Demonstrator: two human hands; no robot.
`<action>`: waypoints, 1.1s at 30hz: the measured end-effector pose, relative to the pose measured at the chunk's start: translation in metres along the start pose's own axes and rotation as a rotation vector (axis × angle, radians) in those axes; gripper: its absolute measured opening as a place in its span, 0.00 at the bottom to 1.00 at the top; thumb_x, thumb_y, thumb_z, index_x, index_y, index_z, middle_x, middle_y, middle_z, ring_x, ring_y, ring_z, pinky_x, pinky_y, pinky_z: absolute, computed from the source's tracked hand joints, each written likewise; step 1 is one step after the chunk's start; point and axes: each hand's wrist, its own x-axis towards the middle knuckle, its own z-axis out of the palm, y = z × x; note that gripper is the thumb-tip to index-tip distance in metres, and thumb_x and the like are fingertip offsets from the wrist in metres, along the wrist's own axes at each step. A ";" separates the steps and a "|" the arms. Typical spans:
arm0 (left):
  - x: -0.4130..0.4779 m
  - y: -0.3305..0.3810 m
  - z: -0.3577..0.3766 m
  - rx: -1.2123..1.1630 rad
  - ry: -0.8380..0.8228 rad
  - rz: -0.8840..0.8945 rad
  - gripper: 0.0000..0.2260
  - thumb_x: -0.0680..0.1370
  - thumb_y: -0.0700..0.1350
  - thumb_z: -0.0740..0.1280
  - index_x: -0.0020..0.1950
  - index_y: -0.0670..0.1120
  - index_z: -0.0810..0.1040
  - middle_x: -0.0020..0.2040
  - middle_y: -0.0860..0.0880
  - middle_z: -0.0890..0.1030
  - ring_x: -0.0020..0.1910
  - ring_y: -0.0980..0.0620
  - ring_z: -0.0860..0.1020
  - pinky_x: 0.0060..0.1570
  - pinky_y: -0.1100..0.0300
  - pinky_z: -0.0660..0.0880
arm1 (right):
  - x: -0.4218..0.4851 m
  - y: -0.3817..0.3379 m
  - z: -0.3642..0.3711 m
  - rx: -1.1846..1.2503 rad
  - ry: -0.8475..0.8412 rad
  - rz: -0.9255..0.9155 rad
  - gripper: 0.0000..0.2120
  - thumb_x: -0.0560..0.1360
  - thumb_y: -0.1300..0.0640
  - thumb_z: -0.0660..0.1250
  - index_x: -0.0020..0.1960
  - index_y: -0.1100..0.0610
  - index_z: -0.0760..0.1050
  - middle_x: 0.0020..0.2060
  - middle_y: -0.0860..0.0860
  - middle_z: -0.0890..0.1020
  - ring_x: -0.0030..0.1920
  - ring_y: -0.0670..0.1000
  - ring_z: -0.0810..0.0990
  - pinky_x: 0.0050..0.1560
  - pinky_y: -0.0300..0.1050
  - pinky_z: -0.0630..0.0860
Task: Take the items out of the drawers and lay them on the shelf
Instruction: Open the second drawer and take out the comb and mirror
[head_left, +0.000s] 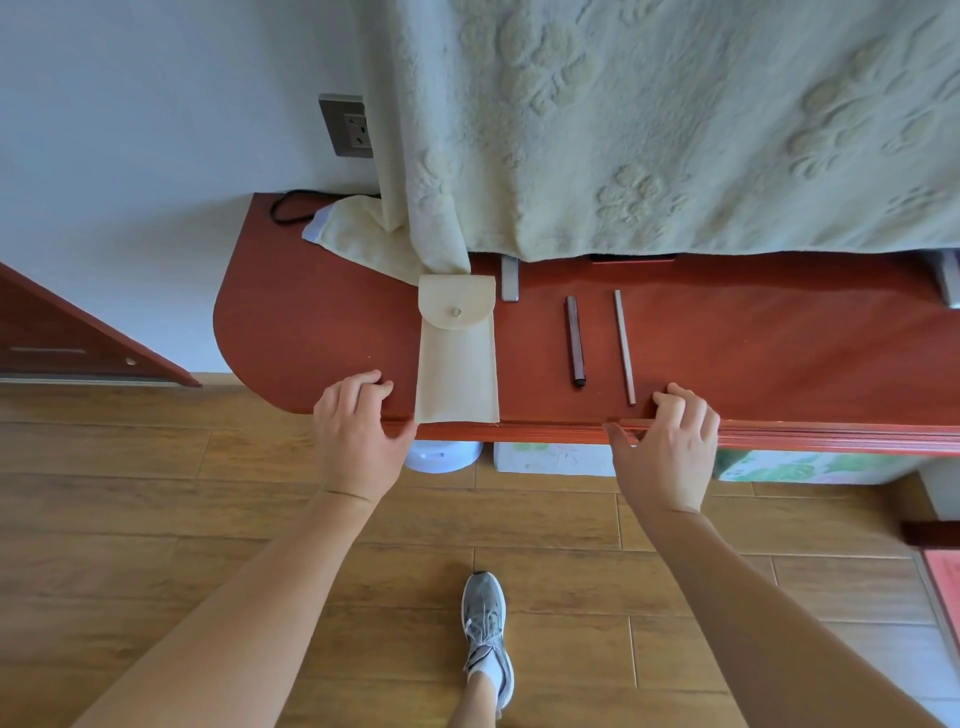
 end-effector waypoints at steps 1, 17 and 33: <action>-0.001 0.004 -0.003 -0.004 -0.017 -0.012 0.22 0.65 0.47 0.81 0.55 0.42 0.80 0.58 0.46 0.80 0.58 0.43 0.76 0.59 0.49 0.72 | 0.000 -0.002 -0.002 -0.013 -0.027 -0.001 0.28 0.67 0.52 0.79 0.59 0.65 0.73 0.63 0.62 0.74 0.63 0.64 0.70 0.64 0.58 0.69; -0.022 0.093 -0.098 -0.150 -0.351 0.085 0.43 0.72 0.55 0.75 0.80 0.48 0.55 0.80 0.46 0.57 0.78 0.46 0.55 0.77 0.45 0.54 | -0.015 -0.026 -0.106 0.005 -0.462 -0.198 0.45 0.74 0.39 0.69 0.79 0.56 0.48 0.79 0.52 0.52 0.79 0.55 0.48 0.77 0.53 0.51; -0.035 0.221 -0.169 -0.057 -0.491 0.239 0.34 0.80 0.61 0.59 0.81 0.46 0.53 0.81 0.47 0.52 0.80 0.48 0.50 0.78 0.45 0.50 | -0.038 0.019 -0.247 -0.034 -0.452 -0.203 0.39 0.78 0.39 0.60 0.79 0.56 0.48 0.79 0.50 0.55 0.79 0.53 0.48 0.78 0.53 0.48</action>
